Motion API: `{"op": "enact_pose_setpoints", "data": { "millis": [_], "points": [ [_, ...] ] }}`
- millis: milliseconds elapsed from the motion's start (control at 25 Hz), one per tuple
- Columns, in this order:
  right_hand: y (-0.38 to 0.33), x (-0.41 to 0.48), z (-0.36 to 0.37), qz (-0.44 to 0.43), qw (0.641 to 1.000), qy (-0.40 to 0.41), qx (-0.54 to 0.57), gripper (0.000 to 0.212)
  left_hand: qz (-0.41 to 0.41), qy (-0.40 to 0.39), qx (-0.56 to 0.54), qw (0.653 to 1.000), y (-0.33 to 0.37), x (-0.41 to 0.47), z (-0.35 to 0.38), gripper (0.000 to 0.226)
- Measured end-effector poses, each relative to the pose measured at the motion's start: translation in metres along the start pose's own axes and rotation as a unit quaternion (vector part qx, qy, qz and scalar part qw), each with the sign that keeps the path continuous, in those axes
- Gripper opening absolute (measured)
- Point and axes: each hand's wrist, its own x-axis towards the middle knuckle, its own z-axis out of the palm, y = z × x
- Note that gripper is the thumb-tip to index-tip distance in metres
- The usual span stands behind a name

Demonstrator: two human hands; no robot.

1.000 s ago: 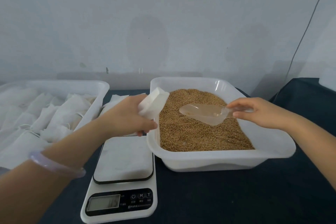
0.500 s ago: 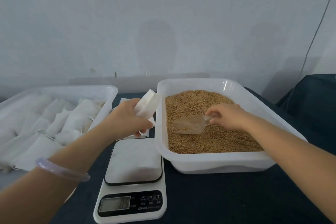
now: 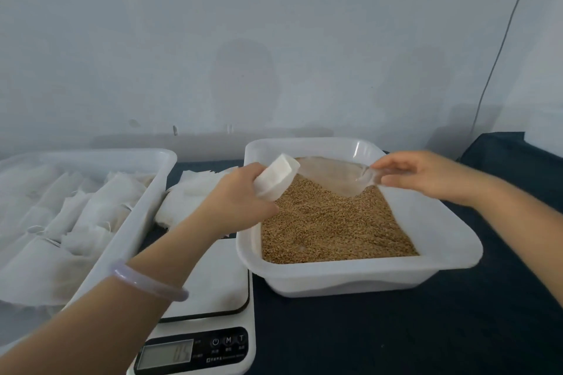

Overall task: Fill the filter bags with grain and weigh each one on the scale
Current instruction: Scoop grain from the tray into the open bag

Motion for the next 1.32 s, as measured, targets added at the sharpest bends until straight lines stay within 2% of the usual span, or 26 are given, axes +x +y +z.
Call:
{"op": "enact_pose_setpoints", "data": {
  "millis": [120,240,440,560,680,840,1320],
  "points": [
    [-0.008,-0.015,-0.032,0.006,1.0,0.017,0.011,0.024,0.024,0.01,0.071,0.997,0.001,0.006,0.015,0.028],
    [-0.016,-0.022,-0.051,-0.005,1.0,0.012,-0.011,0.023,0.028,0.021,0.094,0.995,-0.002,0.009,0.022,0.029],
    [-0.034,-0.016,-0.056,-0.051,0.99,-0.003,-0.135,0.024,0.041,0.032,0.099,0.994,-0.006,0.011,0.027,0.029],
    [-0.051,-0.013,-0.058,-0.087,0.971,0.028,-0.219,0.025,0.049,0.024,0.085,0.995,-0.006,0.011,0.033,0.024],
    [-0.067,-0.01,-0.064,-0.118,0.939,0.079,-0.314,0.025,0.051,0.023,0.078,0.995,-0.008,0.011,0.037,0.023],
    [-0.08,-0.007,-0.066,-0.144,0.907,0.117,-0.379,0.025,0.057,0.037,0.085,0.994,-0.009,0.011,0.042,0.021],
    [-0.089,-0.008,-0.064,-0.165,0.888,0.168,-0.394,0.028,0.06,0.076,0.085,0.992,-0.008,0.008,0.046,0.025]
  ]
}}
